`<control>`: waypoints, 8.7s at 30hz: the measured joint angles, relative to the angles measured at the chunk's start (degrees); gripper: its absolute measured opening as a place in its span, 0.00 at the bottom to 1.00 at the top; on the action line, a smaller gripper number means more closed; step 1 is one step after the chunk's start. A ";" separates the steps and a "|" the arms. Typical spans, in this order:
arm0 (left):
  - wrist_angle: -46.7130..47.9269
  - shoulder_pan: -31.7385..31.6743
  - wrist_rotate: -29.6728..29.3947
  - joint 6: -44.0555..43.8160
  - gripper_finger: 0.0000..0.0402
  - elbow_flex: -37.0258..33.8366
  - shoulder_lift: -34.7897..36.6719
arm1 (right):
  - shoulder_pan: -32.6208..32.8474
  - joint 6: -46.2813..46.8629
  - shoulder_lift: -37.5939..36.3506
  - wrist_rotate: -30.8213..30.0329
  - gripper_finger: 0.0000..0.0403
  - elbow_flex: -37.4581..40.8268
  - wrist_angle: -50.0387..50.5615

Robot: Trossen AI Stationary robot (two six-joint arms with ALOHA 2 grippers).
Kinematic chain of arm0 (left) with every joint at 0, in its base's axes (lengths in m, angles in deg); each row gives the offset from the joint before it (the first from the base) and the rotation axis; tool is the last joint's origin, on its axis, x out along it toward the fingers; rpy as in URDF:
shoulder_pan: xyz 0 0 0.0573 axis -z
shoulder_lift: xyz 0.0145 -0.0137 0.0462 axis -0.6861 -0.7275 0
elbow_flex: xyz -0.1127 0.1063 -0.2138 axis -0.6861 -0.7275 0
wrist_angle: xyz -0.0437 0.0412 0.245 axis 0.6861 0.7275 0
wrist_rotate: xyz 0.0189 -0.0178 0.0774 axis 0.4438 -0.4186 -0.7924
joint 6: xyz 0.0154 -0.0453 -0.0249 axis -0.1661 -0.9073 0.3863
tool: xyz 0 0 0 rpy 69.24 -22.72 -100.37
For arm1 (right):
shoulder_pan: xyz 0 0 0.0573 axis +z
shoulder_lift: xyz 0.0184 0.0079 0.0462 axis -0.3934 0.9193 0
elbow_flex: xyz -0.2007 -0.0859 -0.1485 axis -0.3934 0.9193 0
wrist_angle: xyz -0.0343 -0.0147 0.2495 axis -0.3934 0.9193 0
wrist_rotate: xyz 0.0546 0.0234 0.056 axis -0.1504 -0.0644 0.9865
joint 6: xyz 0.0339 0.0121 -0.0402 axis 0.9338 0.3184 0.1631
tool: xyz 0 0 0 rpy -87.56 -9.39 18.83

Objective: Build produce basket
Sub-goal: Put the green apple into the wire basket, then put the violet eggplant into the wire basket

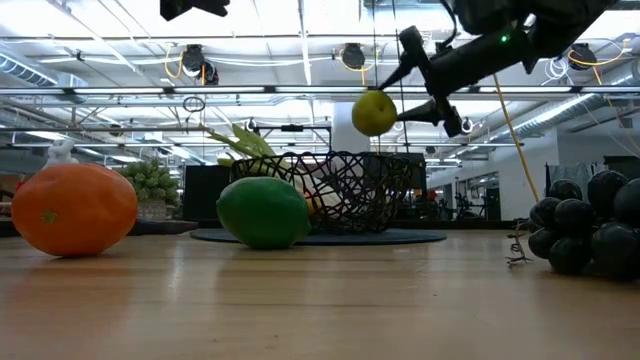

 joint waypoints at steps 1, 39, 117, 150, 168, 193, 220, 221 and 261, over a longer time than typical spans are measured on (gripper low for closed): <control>-0.18 0.00 -0.24 -0.13 0.22 0.03 -0.38 | -1.13 -0.94 0.00 0.00 0.64 0.00 0.20; -4.23 3.56 3.76 -8.71 0.22 -0.01 -4.47 | -16.59 -18.15 22.09 18.46 0.79 -21.40 5.79; 10.41 -19.19 -2.11 24.22 0.67 -24.83 -30.45 | 18.04 -7.06 -2.49 2.69 0.78 -21.29 24.86; 13.33 -17.76 6.23 23.72 0.44 -31.66 -23.09 | 21.24 -8.79 -2.45 -1.97 0.78 -21.29 22.74; 15.50 -6.52 19.92 -8.42 0.40 -31.57 6.33 | 21.22 -9.64 -2.45 -1.97 0.78 -21.29 23.73; -39.48 4.24 20.71 -42.91 0.43 -31.48 18.38 | 21.48 -10.07 -2.45 -1.49 0.78 -21.29 24.05; -43.50 4.24 16.04 10.85 0.44 -31.48 18.35 | 21.87 -9.67 -2.45 0.04 0.78 -21.29 24.05; -43.48 4.24 16.01 13.73 0.44 -31.48 18.35 | 21.87 -9.26 -2.45 0.04 0.78 -21.29 24.05; -43.46 4.17 9.72 -19.26 0.44 -31.48 18.35 | 21.42 -9.79 -2.45 0.04 0.78 -21.29 23.61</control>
